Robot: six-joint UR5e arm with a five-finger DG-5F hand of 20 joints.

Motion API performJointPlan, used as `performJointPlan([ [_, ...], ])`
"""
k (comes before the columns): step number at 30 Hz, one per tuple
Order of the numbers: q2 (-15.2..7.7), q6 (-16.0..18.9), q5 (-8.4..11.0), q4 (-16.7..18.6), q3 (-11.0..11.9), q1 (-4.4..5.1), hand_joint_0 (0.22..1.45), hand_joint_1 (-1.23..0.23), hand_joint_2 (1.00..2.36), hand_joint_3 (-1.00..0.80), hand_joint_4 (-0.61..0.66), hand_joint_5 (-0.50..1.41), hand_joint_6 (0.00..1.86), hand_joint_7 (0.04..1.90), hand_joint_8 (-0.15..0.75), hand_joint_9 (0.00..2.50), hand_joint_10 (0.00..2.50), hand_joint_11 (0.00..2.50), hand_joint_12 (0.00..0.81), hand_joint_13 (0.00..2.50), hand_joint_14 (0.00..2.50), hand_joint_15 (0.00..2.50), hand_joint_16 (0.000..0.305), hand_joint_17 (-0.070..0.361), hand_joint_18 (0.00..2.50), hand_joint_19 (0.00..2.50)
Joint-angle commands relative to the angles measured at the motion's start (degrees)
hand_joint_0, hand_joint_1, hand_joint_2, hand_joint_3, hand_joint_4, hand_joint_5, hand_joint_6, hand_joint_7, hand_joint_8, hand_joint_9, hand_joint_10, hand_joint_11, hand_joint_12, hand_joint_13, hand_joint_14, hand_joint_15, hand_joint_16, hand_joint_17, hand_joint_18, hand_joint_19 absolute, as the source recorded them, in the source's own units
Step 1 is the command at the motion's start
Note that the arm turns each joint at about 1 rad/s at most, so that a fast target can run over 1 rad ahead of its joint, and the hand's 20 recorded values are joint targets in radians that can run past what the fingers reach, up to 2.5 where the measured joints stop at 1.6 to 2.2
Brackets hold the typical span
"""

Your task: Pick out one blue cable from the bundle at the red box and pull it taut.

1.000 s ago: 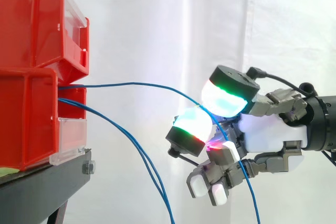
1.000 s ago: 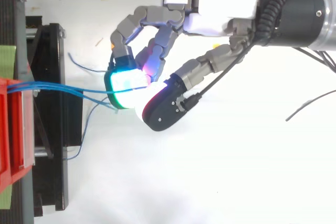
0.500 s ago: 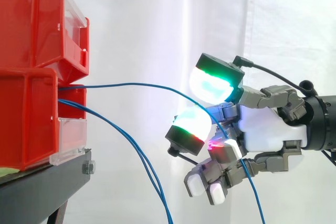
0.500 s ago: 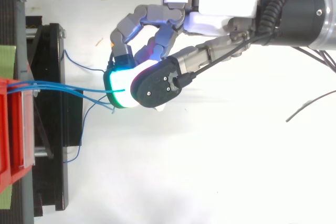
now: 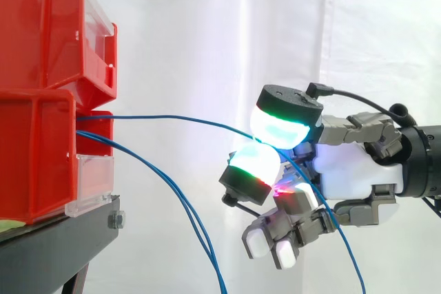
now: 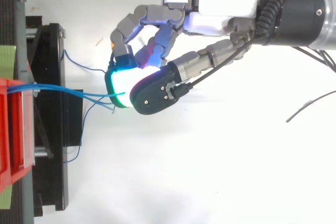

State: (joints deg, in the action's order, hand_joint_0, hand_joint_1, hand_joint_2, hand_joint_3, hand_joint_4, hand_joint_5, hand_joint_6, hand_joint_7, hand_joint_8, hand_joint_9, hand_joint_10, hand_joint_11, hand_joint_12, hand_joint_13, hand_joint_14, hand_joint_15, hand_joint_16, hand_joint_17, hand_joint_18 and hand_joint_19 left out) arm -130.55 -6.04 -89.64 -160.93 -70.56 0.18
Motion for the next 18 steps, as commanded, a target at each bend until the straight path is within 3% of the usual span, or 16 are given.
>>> performJointPlan([
  [1, 0.03, -0.02, 0.08, -0.09, 0.07, 0.0, 0.63, -0.83, 1.03, -0.12, 0.07, -0.13, 0.89, 1.16, 0.317, 1.2, 0.03, 0.78, 0.482, 0.77, 0.02, 0.49, 0.061, 0.137, 0.66, 0.71],
  [18, 0.03, 3.05, -0.01, -0.52, 1.13, 0.09, 0.65, -0.84, 1.03, -0.1, 0.01, -0.12, 0.91, 1.12, 0.311, 1.2, 0.03, 0.79, 0.464, 0.76, 0.02, 0.49, 0.06, 0.136, 0.65, 0.7],
])
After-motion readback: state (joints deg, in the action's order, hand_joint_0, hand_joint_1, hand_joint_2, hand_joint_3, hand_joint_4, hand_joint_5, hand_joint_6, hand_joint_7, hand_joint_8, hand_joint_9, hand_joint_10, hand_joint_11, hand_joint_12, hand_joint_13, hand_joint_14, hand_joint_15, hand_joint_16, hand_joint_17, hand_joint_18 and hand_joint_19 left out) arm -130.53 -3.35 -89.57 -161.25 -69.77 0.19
